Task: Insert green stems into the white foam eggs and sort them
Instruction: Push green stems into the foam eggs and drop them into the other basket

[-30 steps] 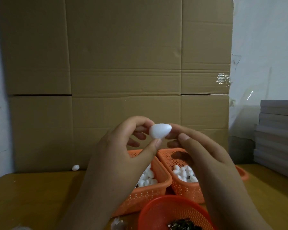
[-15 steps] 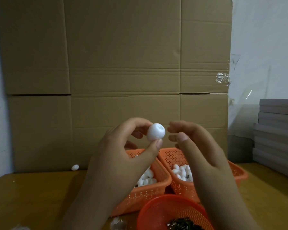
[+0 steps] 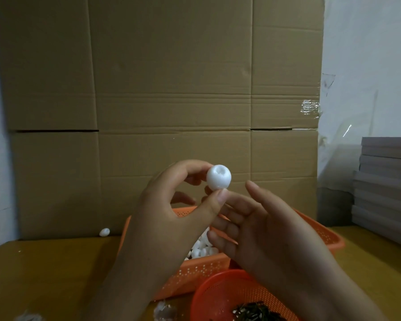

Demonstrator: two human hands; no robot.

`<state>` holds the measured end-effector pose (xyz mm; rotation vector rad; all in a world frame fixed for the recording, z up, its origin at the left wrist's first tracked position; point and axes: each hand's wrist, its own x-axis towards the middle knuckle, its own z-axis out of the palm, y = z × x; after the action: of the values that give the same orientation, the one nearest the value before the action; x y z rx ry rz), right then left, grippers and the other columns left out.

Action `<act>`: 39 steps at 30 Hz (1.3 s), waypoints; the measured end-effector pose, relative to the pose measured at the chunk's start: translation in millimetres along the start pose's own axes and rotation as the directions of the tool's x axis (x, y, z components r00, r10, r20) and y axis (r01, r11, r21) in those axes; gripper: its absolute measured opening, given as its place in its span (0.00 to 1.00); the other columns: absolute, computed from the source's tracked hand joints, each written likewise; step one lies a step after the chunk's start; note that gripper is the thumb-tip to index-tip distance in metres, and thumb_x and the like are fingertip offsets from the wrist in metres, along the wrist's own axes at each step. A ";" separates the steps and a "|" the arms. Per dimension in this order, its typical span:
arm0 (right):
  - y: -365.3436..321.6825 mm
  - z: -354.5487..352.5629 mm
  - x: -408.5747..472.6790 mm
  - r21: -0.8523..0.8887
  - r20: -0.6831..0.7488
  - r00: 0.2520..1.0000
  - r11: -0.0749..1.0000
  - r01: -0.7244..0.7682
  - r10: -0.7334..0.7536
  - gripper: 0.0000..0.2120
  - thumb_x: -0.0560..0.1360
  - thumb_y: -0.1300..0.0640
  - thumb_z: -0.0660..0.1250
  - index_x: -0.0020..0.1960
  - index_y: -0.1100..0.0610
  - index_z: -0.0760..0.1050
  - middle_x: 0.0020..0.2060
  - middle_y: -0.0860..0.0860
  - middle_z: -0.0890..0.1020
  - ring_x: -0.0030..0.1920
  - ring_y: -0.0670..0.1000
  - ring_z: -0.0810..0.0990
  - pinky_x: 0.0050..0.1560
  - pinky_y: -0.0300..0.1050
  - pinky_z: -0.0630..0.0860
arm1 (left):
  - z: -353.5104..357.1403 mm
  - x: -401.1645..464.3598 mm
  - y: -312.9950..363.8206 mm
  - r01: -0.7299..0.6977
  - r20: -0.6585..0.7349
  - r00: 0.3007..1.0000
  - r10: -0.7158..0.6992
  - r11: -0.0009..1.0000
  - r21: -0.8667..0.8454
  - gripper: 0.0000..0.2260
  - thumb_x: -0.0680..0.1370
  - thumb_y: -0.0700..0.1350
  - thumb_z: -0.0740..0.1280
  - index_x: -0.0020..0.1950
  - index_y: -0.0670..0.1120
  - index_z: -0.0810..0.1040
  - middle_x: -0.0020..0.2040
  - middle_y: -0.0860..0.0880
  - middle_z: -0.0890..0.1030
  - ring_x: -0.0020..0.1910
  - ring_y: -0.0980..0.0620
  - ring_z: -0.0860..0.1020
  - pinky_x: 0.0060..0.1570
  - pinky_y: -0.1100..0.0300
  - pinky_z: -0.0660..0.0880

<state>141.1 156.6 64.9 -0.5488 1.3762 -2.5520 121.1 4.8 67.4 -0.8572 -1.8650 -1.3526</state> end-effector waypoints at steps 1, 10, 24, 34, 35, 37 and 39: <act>-0.5 -0.4 -0.1 0.005 -0.009 1.000 1.000 0.007 -0.007 0.22 0.69 0.45 0.63 0.51 0.59 0.84 0.52 0.56 0.83 0.50 0.52 0.81 0.47 0.44 0.78 | 0.1 -0.2 -0.1 -0.005 -0.004 1.000 0.005 1.000 0.010 0.12 0.70 0.55 0.70 0.53 0.65 0.77 0.52 0.63 0.80 0.52 0.58 0.79 0.45 0.67 0.75; 0.8 -7.5 3.1 -0.129 -0.098 0.984 0.982 0.136 -0.150 0.15 0.69 0.47 0.68 0.48 0.55 0.85 0.46 0.51 0.85 0.45 0.47 0.83 0.45 0.42 0.78 | 2.3 0.2 -1.2 -0.173 -0.031 0.981 0.194 0.927 0.333 0.09 0.72 0.56 0.65 0.51 0.60 0.75 0.50 0.64 0.76 0.53 0.59 0.75 0.48 0.66 0.72; 21.4 0.5 -4.3 -0.932 0.186 0.680 0.093 0.351 -0.709 0.14 0.75 0.41 0.58 0.55 0.35 0.79 0.53 0.35 0.75 0.62 0.38 0.71 0.57 0.29 0.65 | 6.9 0.9 -10.7 -0.103 -0.009 0.992 0.125 0.850 0.517 0.08 0.71 0.58 0.62 0.47 0.59 0.76 0.45 0.62 0.77 0.48 0.60 0.73 0.41 0.63 0.71; 16.5 -9.7 4.5 -0.707 -0.101 0.865 0.647 0.285 -0.491 0.12 0.74 0.43 0.63 0.52 0.44 0.82 0.48 0.41 0.84 0.51 0.40 0.81 0.49 0.34 0.75 | 3.9 1.9 -8.7 0.028 -0.039 0.999 -0.025 0.998 0.061 0.07 0.71 0.59 0.72 0.48 0.63 0.81 0.50 0.63 0.79 0.51 0.60 0.78 0.44 0.62 0.75; 15.8 -12.1 6.9 -0.636 -0.132 0.910 0.738 0.227 -0.394 0.13 0.74 0.43 0.63 0.49 0.46 0.84 0.47 0.44 0.85 0.49 0.42 0.83 0.50 0.38 0.74 | 3.6 1.9 -8.1 0.035 -0.028 0.999 -0.034 0.999 0.029 0.08 0.70 0.58 0.71 0.49 0.64 0.81 0.51 0.63 0.79 0.50 0.59 0.78 0.44 0.61 0.76; 16.8 -12.4 11.2 -0.444 -0.133 0.972 0.888 0.116 -0.193 0.16 0.73 0.43 0.66 0.51 0.52 0.84 0.49 0.52 0.85 0.49 0.48 0.84 0.52 0.44 0.75 | 3.4 1.8 -7.2 0.051 0.005 0.999 -0.051 0.998 -0.025 0.11 0.69 0.55 0.70 0.50 0.65 0.80 0.50 0.62 0.80 0.49 0.58 0.80 0.46 0.59 0.77; 18.8 -12.2 13.0 -0.284 -0.070 0.995 0.957 0.054 -0.076 0.21 0.73 0.44 0.64 0.59 0.56 0.81 0.55 0.56 0.83 0.52 0.52 0.82 0.55 0.47 0.75 | 2.8 1.6 -7.3 0.073 0.027 0.997 -0.071 0.995 -0.068 0.11 0.69 0.55 0.70 0.50 0.66 0.80 0.48 0.61 0.81 0.45 0.57 0.81 0.46 0.57 0.79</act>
<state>124.1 151.2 46.2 -0.5496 1.7959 -2.4663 113.9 5.9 64.3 -0.8523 -1.8938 -1.4638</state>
